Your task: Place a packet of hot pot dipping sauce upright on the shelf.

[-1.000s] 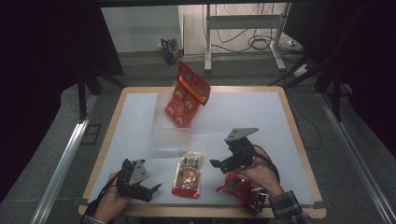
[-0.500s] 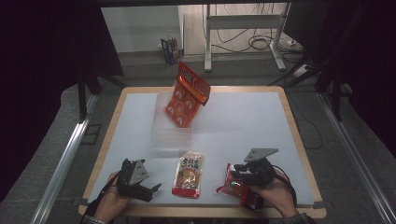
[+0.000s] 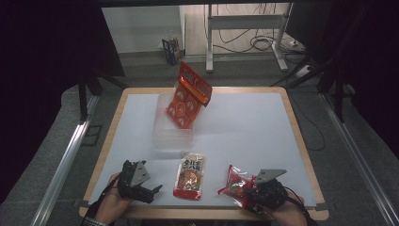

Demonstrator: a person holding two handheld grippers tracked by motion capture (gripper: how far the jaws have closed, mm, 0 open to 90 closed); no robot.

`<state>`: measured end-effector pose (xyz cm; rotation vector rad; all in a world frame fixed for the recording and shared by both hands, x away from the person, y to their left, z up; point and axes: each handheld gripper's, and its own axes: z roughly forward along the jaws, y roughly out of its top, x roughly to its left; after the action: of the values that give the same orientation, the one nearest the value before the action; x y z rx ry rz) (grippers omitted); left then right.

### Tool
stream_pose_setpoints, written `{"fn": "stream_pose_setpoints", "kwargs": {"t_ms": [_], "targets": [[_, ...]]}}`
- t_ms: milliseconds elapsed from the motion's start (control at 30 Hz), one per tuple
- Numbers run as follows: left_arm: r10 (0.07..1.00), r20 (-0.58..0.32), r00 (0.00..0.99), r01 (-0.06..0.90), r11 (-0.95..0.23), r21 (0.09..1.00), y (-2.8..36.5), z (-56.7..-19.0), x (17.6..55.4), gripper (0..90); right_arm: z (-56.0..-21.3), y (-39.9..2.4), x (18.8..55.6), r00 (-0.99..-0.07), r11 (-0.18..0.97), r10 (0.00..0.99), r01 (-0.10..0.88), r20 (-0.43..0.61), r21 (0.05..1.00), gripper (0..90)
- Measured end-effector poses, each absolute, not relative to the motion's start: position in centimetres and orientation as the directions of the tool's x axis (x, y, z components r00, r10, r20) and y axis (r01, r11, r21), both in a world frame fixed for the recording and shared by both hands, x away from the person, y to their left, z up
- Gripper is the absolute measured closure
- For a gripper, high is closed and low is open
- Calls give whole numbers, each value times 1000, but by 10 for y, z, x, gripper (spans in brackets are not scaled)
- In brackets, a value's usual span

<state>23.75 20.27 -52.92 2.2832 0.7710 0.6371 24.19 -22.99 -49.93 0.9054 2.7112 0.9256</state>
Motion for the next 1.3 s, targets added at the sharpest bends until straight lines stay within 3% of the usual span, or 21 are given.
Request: {"fn": "stream_pose_setpoints", "kwargs": {"t_ms": [167,600,933,1133,1233,1300], "targets": [[658,238,714,352,-632,691,201,-529,237,10,-506,-232,236,-805,636,590,513,66,576,885],[625,237,744,322,-646,692,185,-529,237,10,-509,-213,245,-776,642,629,488,-42,592,888],[591,200,781,303,-639,707,169,-530,238,10,-511,-198,269,-779,642,625,470,-57,606,888],[589,175,789,303,-620,724,167,-529,238,11,-510,-182,291,-788,683,605,436,-119,586,888],[587,172,791,302,-619,725,167,-529,238,12,-511,-174,309,-753,726,615,427,-232,539,888],[585,169,793,300,-617,728,167,-529,238,12,-512,-175,317,-750,713,628,446,-210,540,888]]}}
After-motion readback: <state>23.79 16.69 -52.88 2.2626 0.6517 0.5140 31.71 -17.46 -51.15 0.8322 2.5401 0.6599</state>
